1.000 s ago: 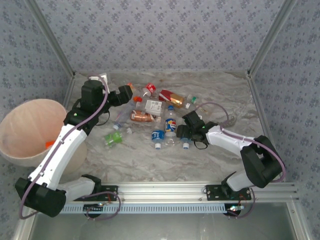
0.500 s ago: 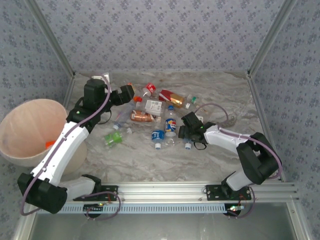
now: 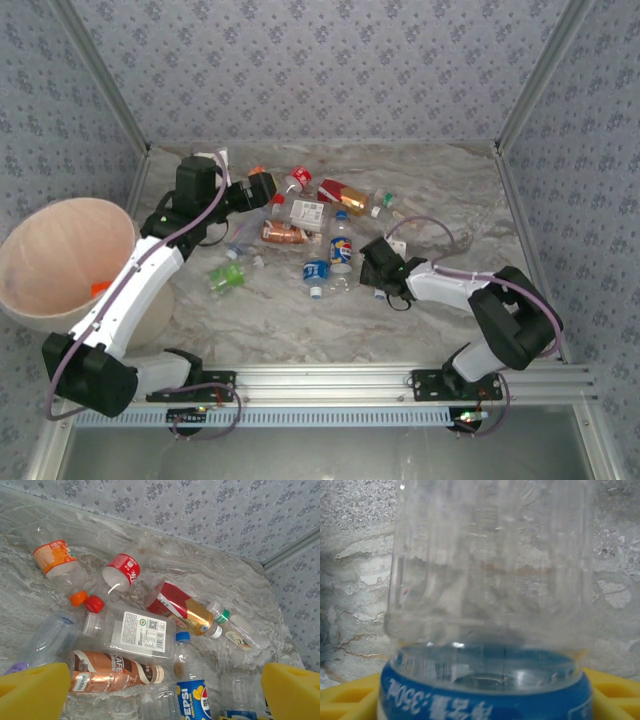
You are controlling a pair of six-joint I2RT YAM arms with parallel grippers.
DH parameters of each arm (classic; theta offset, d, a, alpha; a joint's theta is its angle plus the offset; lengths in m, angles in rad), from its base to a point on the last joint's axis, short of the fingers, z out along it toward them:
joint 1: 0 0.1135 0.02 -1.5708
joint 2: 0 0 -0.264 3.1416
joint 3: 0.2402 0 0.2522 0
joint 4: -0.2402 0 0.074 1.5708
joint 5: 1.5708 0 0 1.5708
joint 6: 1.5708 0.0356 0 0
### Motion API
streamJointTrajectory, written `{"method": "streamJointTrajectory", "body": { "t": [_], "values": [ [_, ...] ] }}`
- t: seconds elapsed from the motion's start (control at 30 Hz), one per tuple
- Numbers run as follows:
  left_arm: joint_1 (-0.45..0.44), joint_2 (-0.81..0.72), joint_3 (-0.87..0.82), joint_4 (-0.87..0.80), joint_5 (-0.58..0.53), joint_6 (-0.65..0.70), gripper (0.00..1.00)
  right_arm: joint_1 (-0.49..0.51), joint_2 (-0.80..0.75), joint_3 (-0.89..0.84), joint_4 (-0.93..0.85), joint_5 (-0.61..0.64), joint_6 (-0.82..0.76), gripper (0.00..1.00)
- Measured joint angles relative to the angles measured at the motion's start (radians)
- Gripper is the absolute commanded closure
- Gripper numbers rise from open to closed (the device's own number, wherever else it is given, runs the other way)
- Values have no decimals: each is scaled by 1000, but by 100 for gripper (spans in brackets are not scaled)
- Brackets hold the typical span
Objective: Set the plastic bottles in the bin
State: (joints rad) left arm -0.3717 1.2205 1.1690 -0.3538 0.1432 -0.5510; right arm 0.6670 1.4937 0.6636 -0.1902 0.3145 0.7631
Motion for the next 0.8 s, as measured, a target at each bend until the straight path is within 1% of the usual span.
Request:
{"method": "streamJointTrajectory", "body": {
  "t": [0.13, 0.27, 0.47, 0.63, 0.8],
  "values": [
    [0, 9, 0, 16, 29, -13, 2, 14, -47, -13, -1, 26, -16, 36],
    [0, 19, 0, 45, 69, -28, 2, 17, -156, -30, 26, 49, -74, 40],
    [-2, 34, -34, 125, 124, -61, 2, 22, -301, -47, 138, 63, -180, 44],
    [-3, 55, -48, 180, 177, -80, 2, 24, -352, -67, 296, -13, -272, 48],
    [-22, 61, -52, 209, 203, -88, 2, 27, -354, -68, 435, -126, -328, 48]
  ]
}}
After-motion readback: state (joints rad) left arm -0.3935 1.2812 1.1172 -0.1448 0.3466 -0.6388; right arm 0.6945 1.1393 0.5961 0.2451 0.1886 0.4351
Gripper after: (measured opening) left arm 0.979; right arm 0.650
